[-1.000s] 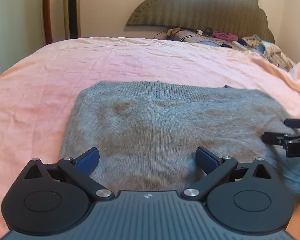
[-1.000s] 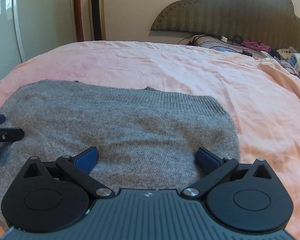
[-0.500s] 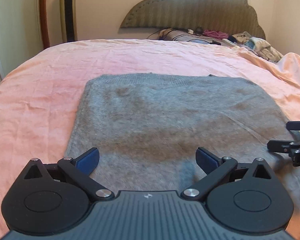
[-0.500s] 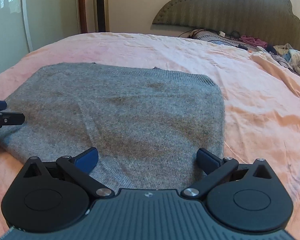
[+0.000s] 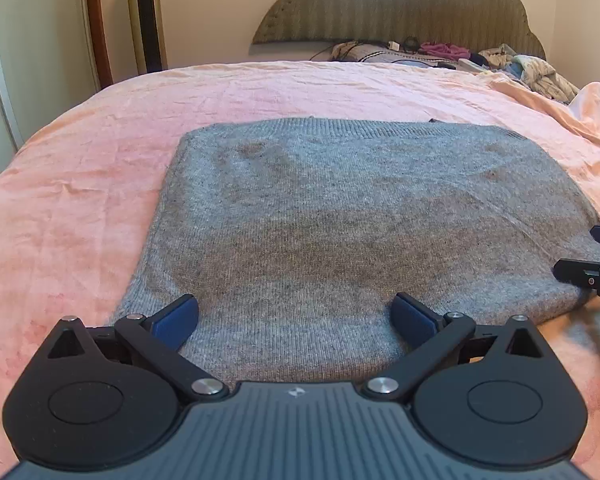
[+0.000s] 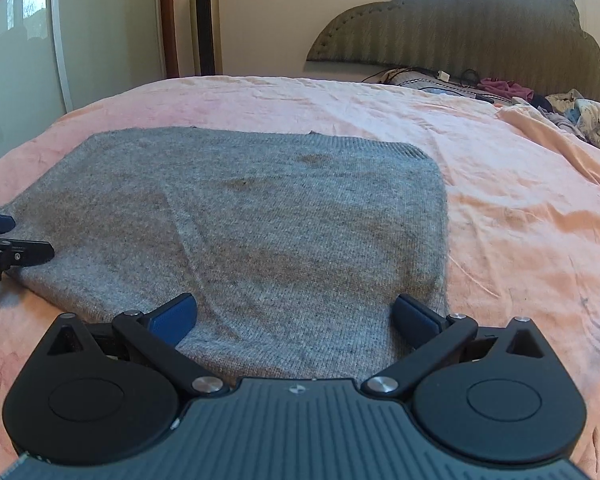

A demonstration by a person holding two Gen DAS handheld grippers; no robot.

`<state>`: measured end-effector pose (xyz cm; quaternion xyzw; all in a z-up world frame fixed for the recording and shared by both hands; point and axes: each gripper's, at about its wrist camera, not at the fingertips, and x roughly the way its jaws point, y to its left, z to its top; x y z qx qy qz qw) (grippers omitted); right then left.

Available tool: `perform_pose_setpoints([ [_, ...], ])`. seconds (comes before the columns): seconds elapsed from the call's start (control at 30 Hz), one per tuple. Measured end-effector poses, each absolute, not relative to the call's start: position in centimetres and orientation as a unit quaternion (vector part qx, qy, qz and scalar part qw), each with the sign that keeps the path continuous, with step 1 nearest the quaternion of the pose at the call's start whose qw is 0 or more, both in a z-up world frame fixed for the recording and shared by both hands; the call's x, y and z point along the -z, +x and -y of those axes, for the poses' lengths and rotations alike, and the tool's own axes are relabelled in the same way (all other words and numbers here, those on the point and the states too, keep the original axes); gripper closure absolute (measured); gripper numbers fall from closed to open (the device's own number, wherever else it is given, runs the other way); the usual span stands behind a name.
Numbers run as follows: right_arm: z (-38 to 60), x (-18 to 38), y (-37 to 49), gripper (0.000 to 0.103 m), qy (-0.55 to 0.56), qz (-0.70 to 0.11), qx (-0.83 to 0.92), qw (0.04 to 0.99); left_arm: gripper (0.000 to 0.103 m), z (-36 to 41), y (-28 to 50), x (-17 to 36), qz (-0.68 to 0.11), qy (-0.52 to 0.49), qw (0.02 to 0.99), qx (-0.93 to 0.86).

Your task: Fold small clothes

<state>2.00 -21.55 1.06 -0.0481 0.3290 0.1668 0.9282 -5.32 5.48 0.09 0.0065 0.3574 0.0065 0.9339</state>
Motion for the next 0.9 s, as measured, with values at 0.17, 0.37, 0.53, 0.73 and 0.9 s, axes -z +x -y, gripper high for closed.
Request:
perform_pose_setpoints([
  [0.17, 21.2, -2.1, 2.8, 0.000, -0.035, -0.353, -0.155, 0.922, 0.000, -5.6, -5.4, 0.0, -0.350, 0.005, 0.937, -0.006],
  [0.37, 20.5, -5.7, 7.1, 0.000, 0.007, -0.344, -0.175, 0.922, 0.000, -5.5, -5.5, 0.1, -0.349, 0.005, 0.937, -0.006],
  [0.53, 18.8, -3.1, 13.9, 0.000, -0.050, -0.409, -0.143, 0.900, 0.000, -5.5, -5.5, 0.1, -0.348, 0.004, 0.937, -0.006],
  [0.73, 20.3, -2.2, 15.1, 0.000, -0.031, -0.389, -0.172, 0.904, 0.000, -5.7, -5.6, 0.0, -0.348, 0.003, 0.937, -0.003],
  [0.9, 21.1, -4.8, 13.8, 0.000, 0.004, -0.372, -0.162, 0.914, 0.000, -6.3, -4.6, -3.0, -0.343, -0.012, 0.938, 0.050],
])
